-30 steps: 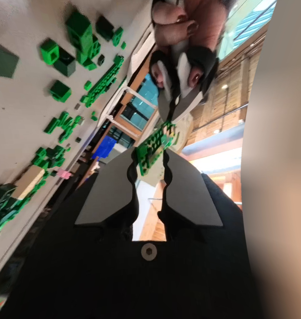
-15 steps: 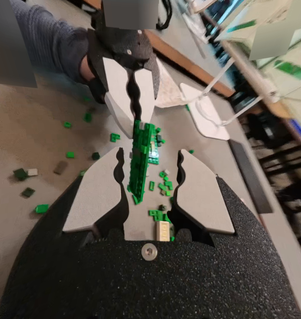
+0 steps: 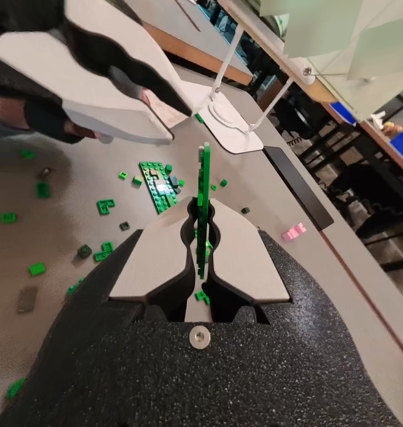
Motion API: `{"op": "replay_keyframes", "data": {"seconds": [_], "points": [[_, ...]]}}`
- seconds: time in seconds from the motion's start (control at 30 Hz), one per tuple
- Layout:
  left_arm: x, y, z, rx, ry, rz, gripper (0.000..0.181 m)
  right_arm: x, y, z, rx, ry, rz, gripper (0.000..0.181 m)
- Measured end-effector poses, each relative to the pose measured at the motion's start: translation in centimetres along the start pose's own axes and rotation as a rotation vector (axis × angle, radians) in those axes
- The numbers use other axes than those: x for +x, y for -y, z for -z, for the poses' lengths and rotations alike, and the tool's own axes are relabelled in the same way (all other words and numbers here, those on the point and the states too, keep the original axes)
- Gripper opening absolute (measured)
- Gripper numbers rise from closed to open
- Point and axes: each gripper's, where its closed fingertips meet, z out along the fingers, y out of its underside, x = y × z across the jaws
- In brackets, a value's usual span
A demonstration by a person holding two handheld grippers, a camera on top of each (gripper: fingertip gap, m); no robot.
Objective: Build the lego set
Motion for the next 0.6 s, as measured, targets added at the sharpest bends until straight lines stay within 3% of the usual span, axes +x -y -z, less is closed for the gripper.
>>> {"op": "replay_keyframes", "data": {"seconds": [0.13, 0.4, 0.6], "points": [[0.4, 0.2, -0.4, -0.049, 0.105, -0.203, 0.017, -0.7, -0.7, -0.7, -0.065, -0.014, -0.031, 0.006], [0.8, -1.2, -1.1, -0.136, 0.108, -0.261, 0.016, -2.4, -0.4, -1.1, -0.069, 0.101, -0.246, 0.006], [1.0, -1.9, -1.3, -0.195, 0.12, -0.35, 0.011, -2.9, -1.3, -1.3, -0.121, 0.122, -0.284, 0.006]]}}
